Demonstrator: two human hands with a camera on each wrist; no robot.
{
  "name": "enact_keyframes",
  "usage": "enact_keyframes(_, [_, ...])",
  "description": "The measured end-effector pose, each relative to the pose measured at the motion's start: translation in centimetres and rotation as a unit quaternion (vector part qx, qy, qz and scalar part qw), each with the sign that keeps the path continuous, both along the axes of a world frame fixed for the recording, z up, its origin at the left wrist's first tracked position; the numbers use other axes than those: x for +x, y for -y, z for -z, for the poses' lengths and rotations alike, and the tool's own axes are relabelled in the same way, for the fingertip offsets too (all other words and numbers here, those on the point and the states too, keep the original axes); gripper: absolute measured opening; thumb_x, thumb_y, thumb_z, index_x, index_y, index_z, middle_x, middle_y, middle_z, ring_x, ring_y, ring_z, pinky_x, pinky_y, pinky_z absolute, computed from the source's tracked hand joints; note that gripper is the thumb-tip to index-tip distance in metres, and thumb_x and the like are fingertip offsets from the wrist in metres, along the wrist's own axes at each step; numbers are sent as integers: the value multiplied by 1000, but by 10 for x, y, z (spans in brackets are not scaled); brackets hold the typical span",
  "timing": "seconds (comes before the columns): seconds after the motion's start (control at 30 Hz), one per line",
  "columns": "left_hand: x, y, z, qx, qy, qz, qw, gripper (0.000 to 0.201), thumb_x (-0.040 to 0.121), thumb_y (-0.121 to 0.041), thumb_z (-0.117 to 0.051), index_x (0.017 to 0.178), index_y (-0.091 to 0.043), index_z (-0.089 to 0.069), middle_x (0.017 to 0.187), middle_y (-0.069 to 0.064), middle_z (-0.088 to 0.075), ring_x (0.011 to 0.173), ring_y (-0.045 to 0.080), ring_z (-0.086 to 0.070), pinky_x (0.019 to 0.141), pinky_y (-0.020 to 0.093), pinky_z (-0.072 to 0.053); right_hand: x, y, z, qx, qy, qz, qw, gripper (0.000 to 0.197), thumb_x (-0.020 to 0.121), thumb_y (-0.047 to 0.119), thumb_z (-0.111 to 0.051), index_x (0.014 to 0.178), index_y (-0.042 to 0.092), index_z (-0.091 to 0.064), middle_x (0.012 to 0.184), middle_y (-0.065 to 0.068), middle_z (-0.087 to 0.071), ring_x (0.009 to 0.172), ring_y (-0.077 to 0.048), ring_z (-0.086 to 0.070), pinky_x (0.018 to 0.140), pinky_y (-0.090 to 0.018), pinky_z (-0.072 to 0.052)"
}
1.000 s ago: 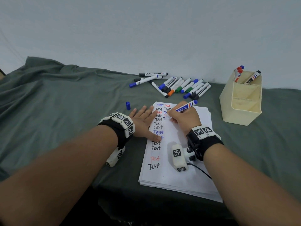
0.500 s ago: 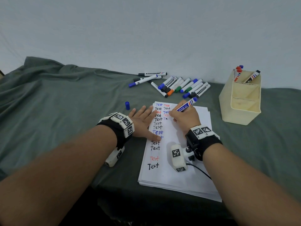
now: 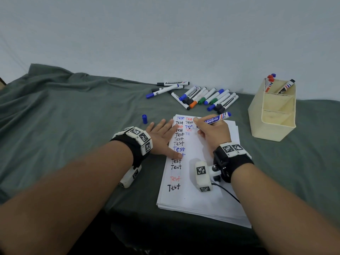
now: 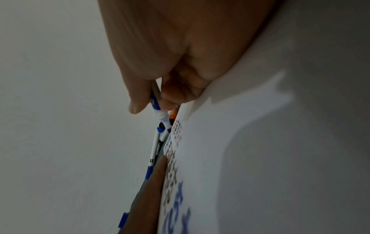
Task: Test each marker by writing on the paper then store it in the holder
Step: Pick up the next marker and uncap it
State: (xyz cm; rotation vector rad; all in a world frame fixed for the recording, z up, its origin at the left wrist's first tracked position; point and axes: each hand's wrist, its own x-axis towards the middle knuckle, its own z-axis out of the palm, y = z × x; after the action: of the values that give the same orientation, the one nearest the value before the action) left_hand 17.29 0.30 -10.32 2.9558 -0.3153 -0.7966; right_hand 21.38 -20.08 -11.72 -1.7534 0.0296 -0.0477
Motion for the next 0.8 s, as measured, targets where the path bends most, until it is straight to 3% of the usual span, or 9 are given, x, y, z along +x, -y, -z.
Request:
enact_keyframes(0.13, [0,0,0,-1,1,1,1000,121,69,-90,-45,152,-31,22,158,-9,31,146,17,28,119,51,13,2,3,3,4,-20,6,1000,14,77,21,-82,85,14,-74,70,-3,-74,63,-12,-67,73,-33,-59])
enact_keyframes(0.33, [1,-1,1,2,0,1,1000,122,68,-92,-44,151,-32,22,158,-10,32,146,16,29,118,50,14,-1,-2,-1,-57,-6,2,998,11,81,16,-74,80,9,-65,54,6,-63,48,-1,-57,56,-23,-48])
enact_keyframes(0.63, [2,-2,4,2,-1,-1,1000,124,65,-94,-42,151,-33,24,158,-10,33,145,16,29,118,51,14,-2,-5,-3,-96,3,-17,995,13,84,17,-73,78,13,-62,60,2,-64,48,-1,-58,58,-27,-49])
enact_keyframes(0.8, [1,-1,3,0,-2,0,1000,123,67,-93,-43,151,-33,23,158,-10,33,145,16,29,118,51,14,-3,-7,-5,-91,-9,-7,996,11,81,12,-70,82,8,-60,66,-4,-62,59,-14,-58,65,-35,-53])
